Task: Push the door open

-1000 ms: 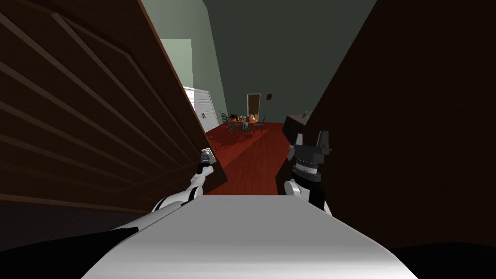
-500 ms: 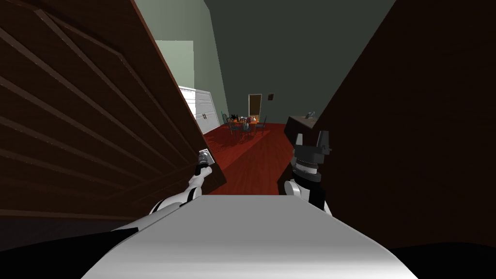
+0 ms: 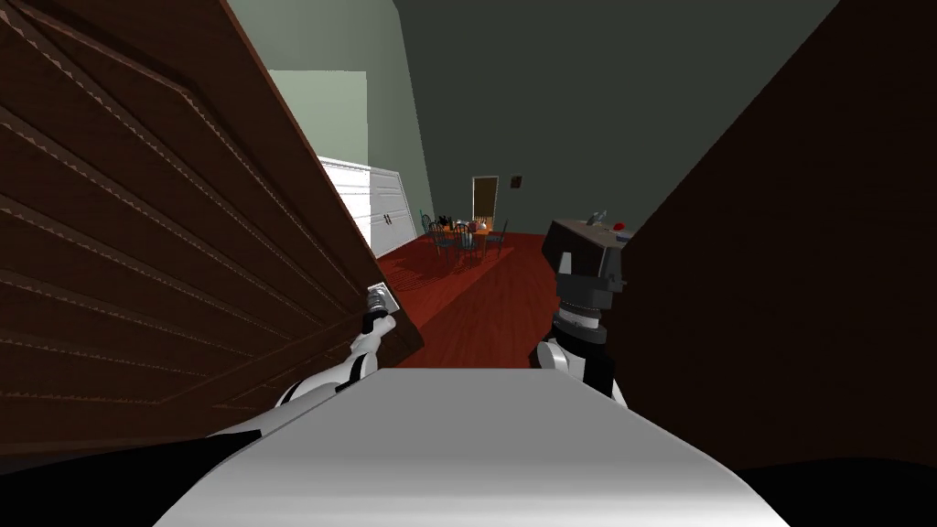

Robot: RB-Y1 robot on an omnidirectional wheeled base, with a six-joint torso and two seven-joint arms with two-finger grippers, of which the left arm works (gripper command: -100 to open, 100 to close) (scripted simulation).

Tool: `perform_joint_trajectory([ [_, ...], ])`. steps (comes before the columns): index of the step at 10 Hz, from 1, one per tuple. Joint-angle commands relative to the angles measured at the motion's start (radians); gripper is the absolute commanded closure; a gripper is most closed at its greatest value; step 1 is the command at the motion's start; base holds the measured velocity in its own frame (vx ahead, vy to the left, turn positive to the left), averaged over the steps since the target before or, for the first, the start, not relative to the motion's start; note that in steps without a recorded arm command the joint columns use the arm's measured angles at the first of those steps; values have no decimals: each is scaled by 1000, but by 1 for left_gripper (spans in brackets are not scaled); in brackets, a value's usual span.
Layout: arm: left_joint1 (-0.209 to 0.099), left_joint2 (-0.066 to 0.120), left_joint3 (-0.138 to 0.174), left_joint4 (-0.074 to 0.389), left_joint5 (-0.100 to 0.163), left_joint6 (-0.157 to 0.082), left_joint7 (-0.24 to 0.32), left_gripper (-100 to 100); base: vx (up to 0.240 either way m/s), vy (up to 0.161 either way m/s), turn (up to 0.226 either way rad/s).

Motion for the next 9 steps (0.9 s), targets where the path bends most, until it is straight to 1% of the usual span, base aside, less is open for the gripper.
perform_joint_trajectory([
  [1, -2, 7, 17, 3, 7, -5, -9, 100, 192, -13, 43],
  [3, 1, 13, 35, 6, 15, -7, -18, 100, 191, 2, 40],
  [4, 4, 10, 30, 7, 13, -4, -15, 100, 85, 5, 34],
  [5, 7, 18, 48, 9, 21, -9, -23, 100, 121, 20, 35],
  [8, 12, 27, 79, 13, 36, -14, -41, 100, 189, 17, 39],
  [9, 12, 27, 79, 13, 36, -14, -41, 100, 146, 32, 18],
])
